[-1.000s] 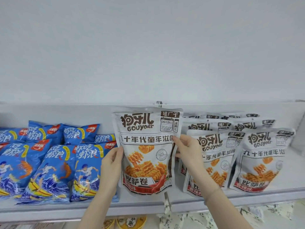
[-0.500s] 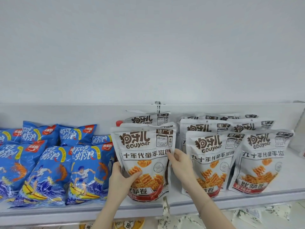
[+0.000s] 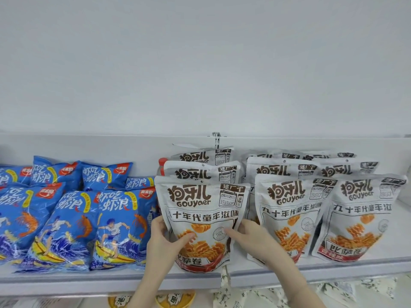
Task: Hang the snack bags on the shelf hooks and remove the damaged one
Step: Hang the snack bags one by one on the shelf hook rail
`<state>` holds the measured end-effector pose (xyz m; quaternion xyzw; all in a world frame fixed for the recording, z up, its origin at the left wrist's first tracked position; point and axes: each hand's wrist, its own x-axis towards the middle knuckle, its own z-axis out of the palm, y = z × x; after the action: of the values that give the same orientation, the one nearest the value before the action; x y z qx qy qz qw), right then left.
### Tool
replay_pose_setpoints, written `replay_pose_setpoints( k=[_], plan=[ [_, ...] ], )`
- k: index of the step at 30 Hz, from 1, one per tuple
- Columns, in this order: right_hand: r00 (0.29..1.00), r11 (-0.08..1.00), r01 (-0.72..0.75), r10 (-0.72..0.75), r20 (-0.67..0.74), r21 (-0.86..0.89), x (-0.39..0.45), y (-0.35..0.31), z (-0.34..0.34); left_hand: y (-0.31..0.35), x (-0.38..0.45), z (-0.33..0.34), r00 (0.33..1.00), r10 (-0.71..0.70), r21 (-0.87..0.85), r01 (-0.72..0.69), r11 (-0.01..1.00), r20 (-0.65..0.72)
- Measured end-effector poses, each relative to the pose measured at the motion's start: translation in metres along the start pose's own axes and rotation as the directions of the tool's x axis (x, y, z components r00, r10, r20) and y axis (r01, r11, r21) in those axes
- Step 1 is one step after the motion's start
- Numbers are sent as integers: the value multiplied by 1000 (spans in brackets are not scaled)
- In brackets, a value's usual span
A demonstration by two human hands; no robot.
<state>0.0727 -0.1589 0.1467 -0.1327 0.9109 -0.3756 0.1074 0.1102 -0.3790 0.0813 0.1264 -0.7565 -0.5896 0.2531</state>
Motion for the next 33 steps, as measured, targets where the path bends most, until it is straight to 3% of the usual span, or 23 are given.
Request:
replay_pose_setpoints(
  k=[2, 3, 6, 8, 9, 10, 13, 16, 22, 27, 33],
  plan=[
    [999, 977, 32, -22, 49, -209, -20, -18, -27, 13, 3, -11, 999, 32, -62, -33, 998, -18],
    [995, 973, 100, -99, 16, -210, -30, -32, -44, 23, 5, -16, 998, 53, -83, -57, 995, -42],
    [915, 939, 335, -306, -261, 74, -37, -84, -92, 59, 11, -33, 977, 145, -124, -164, 979, -154],
    [803, 892, 450, -421, -422, -33, -6, -104, -110, 84, 17, -42, 954, 217, -111, -244, 963, -207],
    [791, 884, 437, -466, -397, -166, 15, -113, -114, 95, 21, -45, 944, 253, -83, -275, 958, -210],
    [828, 872, 380, -470, -306, -309, 39, -117, -114, 105, 26, -48, 937, 284, -40, -298, 954, -201],
    [956, 756, 235, -294, 4, -611, 93, -122, -106, 126, 38, -51, 926, 348, 70, -341, 937, -149],
    [972, 768, 232, -207, 112, -597, 119, -113, -97, 135, 44, -51, 932, 349, 112, -338, 934, -99],
    [934, 850, 326, -358, 1, -413, 126, -103, -92, 128, 54, -54, 937, 347, 177, -334, 926, -48],
    [815, 803, 405, -534, -224, -438, 111, -118, -101, 128, 67, -53, 948, 315, 181, -304, 935, -34],
    [499, 714, 478, -700, -510, -512, 70, -162, -165, 150, 93, -54, 954, 297, 145, -291, 946, -28]
  ],
)
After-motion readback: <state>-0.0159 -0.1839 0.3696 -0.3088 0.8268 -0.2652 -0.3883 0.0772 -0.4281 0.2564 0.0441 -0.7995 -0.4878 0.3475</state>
